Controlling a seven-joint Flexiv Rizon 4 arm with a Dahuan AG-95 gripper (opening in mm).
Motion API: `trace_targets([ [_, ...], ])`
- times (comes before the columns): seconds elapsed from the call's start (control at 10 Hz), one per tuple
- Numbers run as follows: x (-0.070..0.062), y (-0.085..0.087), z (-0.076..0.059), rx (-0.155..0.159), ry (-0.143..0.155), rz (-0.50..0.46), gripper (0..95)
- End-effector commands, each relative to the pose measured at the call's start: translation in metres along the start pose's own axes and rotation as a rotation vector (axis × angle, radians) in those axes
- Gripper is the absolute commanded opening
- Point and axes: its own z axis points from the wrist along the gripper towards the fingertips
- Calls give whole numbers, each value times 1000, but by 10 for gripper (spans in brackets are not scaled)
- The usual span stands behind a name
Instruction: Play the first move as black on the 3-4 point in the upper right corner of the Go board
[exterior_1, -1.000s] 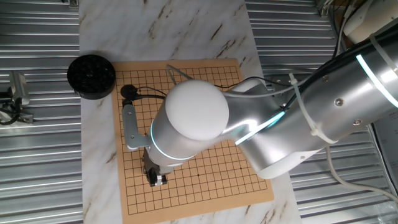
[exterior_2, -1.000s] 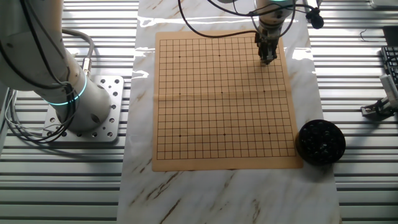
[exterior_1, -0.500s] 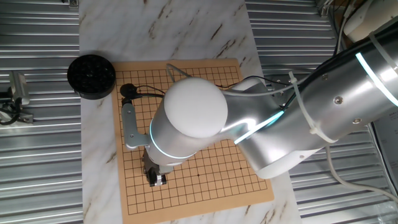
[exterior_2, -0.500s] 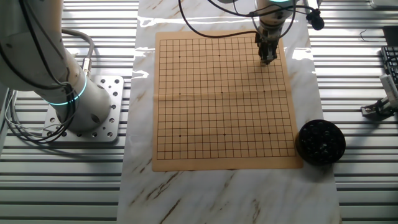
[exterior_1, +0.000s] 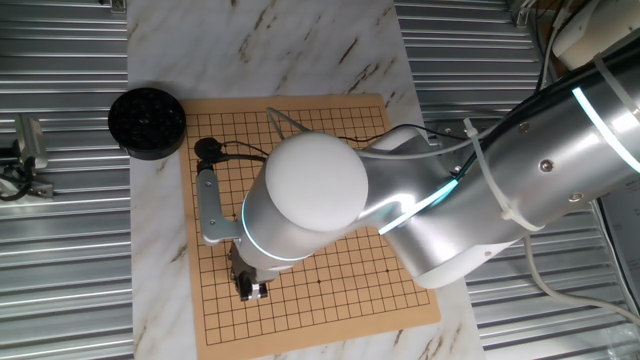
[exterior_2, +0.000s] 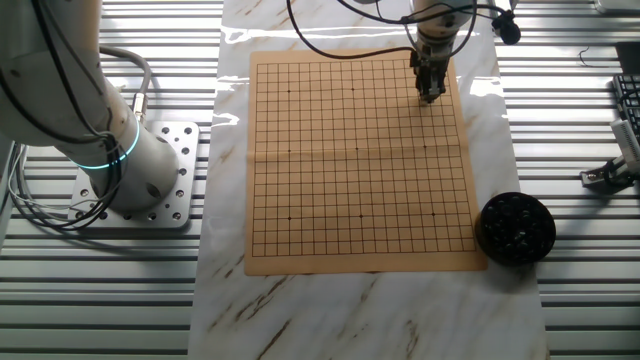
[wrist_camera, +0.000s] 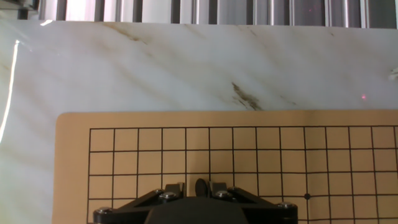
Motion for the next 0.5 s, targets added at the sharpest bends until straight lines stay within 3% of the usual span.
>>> trace_targets([
  [0.1, 0, 0, 0, 1, 1, -2, 190],
  [0.5, 0, 0, 0, 1, 5, -6, 190],
])
